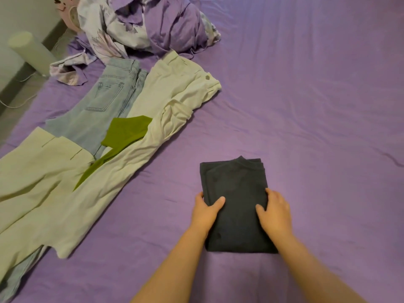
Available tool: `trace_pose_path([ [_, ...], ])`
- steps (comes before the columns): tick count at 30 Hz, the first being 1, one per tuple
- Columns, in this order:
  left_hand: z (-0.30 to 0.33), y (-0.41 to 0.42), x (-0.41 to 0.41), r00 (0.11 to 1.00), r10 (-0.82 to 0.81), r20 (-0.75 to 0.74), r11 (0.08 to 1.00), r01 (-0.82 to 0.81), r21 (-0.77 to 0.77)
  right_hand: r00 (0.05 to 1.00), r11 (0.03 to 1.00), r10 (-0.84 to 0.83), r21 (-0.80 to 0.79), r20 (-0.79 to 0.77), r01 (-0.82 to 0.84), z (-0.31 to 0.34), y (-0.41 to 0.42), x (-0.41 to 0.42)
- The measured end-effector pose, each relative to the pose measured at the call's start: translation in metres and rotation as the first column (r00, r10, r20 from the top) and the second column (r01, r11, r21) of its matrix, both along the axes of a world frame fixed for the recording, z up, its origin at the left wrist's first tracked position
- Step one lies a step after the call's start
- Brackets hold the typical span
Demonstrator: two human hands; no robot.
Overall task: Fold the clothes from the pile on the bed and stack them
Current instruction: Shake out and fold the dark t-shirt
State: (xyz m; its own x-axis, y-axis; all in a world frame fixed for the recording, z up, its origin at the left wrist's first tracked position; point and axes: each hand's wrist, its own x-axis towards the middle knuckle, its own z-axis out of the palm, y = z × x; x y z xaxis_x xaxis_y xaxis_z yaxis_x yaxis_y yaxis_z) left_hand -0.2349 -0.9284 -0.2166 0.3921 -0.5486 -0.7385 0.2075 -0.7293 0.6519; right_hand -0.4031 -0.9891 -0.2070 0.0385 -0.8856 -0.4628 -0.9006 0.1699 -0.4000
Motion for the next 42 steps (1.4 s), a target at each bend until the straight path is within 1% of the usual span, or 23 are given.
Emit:
trace_pose_path([
  [1, -0.003, -0.002, 0.0, 1.0, -0.008, 0.017, 1.0, 0.008, 0.007, 0.999, 0.998, -0.041, 0.05, 0.032, 0.039, -0.002, 0.0, -0.006],
  [3, -0.006, -0.005, -0.002, 0.999, -0.024, 0.031, 1.0, 0.023, 0.015, 0.972, 0.98, -0.146, 0.163, 0.183, 0.117, -0.005, 0.003, -0.01],
  [5, -0.005, -0.003, -0.007, 0.999, -0.011, -0.052, 1.0, 0.011, -0.002, 0.89, 0.935, -0.301, 0.288, 0.342, 0.206, -0.007, 0.011, -0.007],
  [6, -0.003, 0.0, -0.01, 0.993, 0.022, -0.117, 1.0, -0.024, -0.014, 0.854, 0.918, -0.356, 0.313, 0.381, 0.243, -0.009, 0.016, -0.007],
  [7, -0.002, 0.005, -0.014, 0.985, 0.054, -0.164, 0.998, -0.059, -0.024, 0.838, 0.911, -0.381, 0.316, 0.39, 0.266, -0.011, 0.02, -0.008],
  [8, -0.001, 0.009, -0.016, 0.982, 0.072, -0.175, 0.996, -0.08, -0.035, 0.824, 0.903, -0.399, 0.326, 0.402, 0.278, -0.013, 0.024, -0.009],
  [9, 0.0, 0.013, -0.019, 0.984, 0.075, -0.164, 0.995, -0.083, -0.046, 0.803, 0.89, -0.424, 0.356, 0.419, 0.284, -0.013, 0.028, -0.011],
  [12, 0.005, 0.021, -0.028, 0.989, 0.084, -0.119, 0.993, -0.094, -0.077, 0.699, 0.828, -0.526, 0.482, 0.484, 0.289, -0.008, 0.032, -0.025],
  [14, 0.01, 0.024, -0.038, 0.988, 0.101, -0.118, 0.989, -0.112, -0.095, 0.675, 0.823, -0.533, 0.498, 0.51, 0.274, 0.0, 0.03, -0.038],
  [17, 0.026, 0.02, -0.059, 0.983, 0.104, -0.149, 0.985, -0.122, -0.121, 0.651, 0.854, -0.497, 0.458, 0.574, 0.249, 0.014, 0.023, -0.061],
  [20, 0.045, 0.009, -0.091, 0.98, 0.079, -0.182, 0.984, -0.106, -0.145, 0.671, 0.894, -0.429, 0.389, 0.604, 0.222, 0.034, 0.011, -0.092],
  [24, 0.072, -0.018, -0.148, 0.973, 0.018, -0.23, 0.973, -0.07, -0.218, 0.686, 0.929, -0.37, 0.266, 0.626, 0.257, 0.068, -0.009, -0.152],
  [27, 0.091, -0.043, -0.203, 0.964, -0.059, -0.258, 0.962, -0.014, -0.272, 0.718, 0.943, -0.323, 0.144, 0.617, 0.301, 0.094, -0.025, -0.211],
  [30, 0.109, -0.069, -0.265, 0.951, -0.158, -0.266, 0.948, 0.071, -0.309, 0.724, 0.921, -0.35, 0.077, 0.595, 0.382, 0.115, -0.035, -0.279],
  [33, 0.121, -0.09, -0.329, 0.92, -0.271, -0.284, 0.922, 0.164, -0.351, 0.691, 0.891, -0.372, 0.029, 0.62, 0.454, 0.13, -0.039, -0.346],
  [38, 0.128, -0.123, -0.422, 0.853, -0.445, -0.273, 0.86, 0.322, -0.397, 0.666, 0.801, -0.467, -0.041, 0.582, 0.597, 0.132, -0.047, -0.44],
  [40, 0.121, -0.133, -0.449, 0.844, -0.485, -0.229, 0.841, 0.378, -0.388, 0.698, 0.788, -0.481, -0.087, 0.53, 0.61, 0.123, -0.05, -0.468],
  [42, 0.107, -0.133, -0.467, 0.836, -0.53, -0.14, 0.817, 0.459, -0.349, 0.785, 0.819, -0.471, -0.131, 0.401, 0.559, 0.108, -0.051, -0.488],
])
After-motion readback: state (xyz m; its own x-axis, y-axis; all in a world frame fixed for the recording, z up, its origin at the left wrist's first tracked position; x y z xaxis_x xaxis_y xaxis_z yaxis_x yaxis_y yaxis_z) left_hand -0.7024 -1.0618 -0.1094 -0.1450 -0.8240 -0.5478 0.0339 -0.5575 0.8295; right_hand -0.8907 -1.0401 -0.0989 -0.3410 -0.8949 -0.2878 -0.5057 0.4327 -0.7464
